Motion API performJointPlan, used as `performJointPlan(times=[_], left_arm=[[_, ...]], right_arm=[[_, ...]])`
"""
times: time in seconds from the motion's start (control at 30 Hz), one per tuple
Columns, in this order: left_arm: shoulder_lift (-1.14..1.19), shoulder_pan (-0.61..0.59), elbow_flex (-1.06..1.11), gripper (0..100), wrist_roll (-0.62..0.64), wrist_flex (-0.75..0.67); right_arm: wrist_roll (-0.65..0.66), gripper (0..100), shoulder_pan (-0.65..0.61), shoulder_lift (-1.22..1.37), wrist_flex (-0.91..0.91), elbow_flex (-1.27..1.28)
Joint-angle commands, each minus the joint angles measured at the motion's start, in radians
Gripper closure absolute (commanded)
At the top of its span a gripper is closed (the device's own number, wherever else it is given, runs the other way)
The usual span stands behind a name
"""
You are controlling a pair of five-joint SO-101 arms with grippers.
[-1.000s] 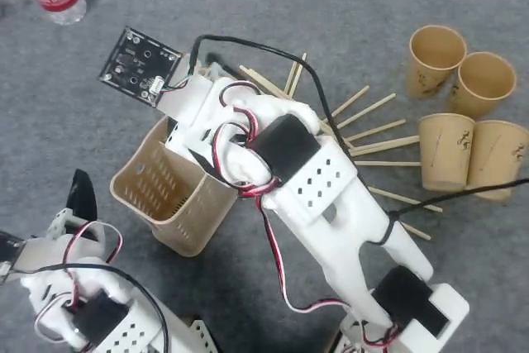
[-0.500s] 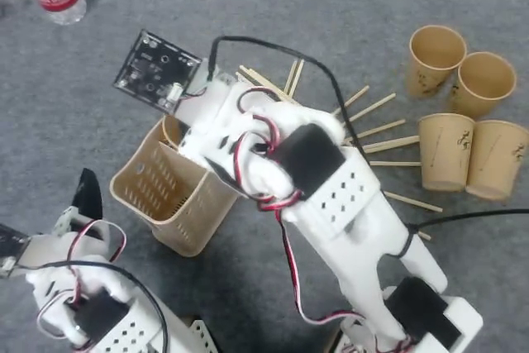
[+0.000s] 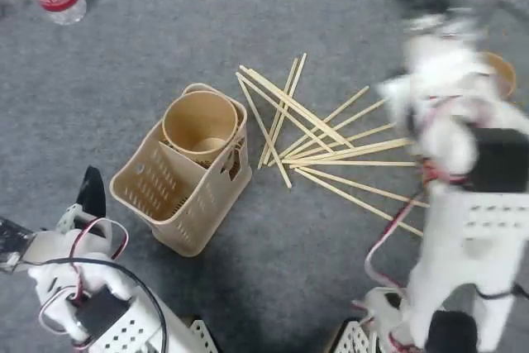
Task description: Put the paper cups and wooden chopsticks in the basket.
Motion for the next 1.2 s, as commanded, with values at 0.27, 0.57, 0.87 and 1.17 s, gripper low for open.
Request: performJointPlan(times=[0.27, 0.57, 0.87, 1.17], left_arm=[[-0.009, 0.003, 0.007, 56, -0.008, -0.035], [-0.009, 0.005, 0.008, 56, -0.009, -0.035], [-0.009, 0.06, 0.021, 56, -0.023, -0.035], [-0.009, 0.075, 0.024, 56, -0.095, -0.035]], right_arm=[[0.436, 86.5, 0.476, 0.193, -0.348, 0.284], [0.433, 86.5, 0.473, 0.466, -0.372, 0.095], [0.417, 86.9, 0.272, 0.498, -0.423, 0.091], [0.416, 86.9, 0.263, 0.75, -0.509, -0.025]])
